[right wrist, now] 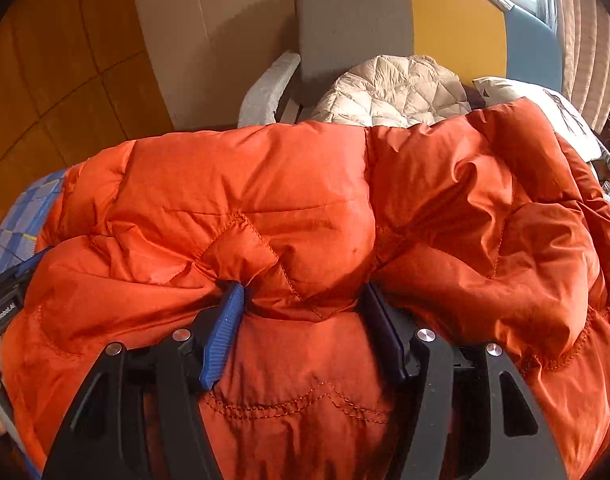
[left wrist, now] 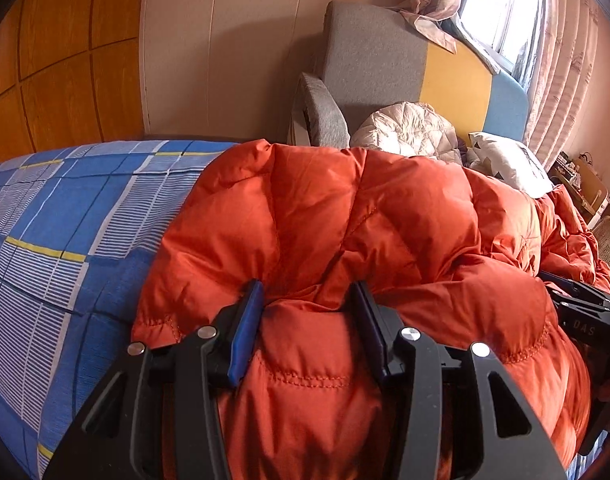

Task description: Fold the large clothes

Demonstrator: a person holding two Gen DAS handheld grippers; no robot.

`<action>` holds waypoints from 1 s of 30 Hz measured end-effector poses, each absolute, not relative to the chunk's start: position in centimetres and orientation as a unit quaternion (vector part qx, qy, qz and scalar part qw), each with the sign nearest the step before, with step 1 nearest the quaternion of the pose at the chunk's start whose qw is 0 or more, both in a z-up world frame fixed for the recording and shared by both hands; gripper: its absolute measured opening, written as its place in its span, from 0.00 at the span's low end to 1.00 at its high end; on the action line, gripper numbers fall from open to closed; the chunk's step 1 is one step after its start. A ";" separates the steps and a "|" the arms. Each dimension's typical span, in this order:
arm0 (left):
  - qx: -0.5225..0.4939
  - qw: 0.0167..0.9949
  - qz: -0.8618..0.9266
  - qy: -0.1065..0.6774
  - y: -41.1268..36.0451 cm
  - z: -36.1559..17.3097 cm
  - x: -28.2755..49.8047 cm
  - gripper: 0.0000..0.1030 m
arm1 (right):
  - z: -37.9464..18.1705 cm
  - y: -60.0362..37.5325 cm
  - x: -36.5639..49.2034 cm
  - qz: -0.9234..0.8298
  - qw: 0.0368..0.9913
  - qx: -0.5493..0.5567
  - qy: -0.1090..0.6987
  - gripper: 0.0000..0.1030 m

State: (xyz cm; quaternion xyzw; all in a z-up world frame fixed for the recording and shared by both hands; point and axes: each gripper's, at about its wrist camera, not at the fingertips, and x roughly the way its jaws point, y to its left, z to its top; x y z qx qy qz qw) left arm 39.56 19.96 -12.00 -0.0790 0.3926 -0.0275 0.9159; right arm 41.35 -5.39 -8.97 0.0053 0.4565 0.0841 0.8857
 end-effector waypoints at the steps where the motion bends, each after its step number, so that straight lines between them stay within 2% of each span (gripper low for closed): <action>1: -0.078 0.915 -0.027 0.395 20.0 -12.1 39.6 0.45 | -8.9 -5.4 41.4 0.084 0.885 0.005 0.458 0.59; 8: -0.058 0.915 -0.004 0.399 19.8 -10.2 38.5 0.48 | -5.9 -7.6 41.1 0.105 0.874 0.025 0.473 0.65; 9: -0.059 0.916 -0.003 0.398 19.7 -9.8 38.1 0.48 | -5.1 -8.6 40.7 0.104 0.878 0.030 0.466 0.68; 16: -0.059 0.929 -0.030 0.363 17.1 -6.4 34.7 0.48 | -1.8 -18.7 38.6 0.058 0.889 0.080 0.447 0.73; 23: -0.051 0.923 -0.086 0.372 11.0 -6.0 33.8 0.48 | -4.3 -28.0 36.7 0.021 0.861 0.168 0.480 0.73; 30: -0.035 0.920 -0.096 0.379 7.8 -6.0 33.5 0.48 | -7.2 -29.0 36.1 0.066 0.832 0.219 0.505 0.73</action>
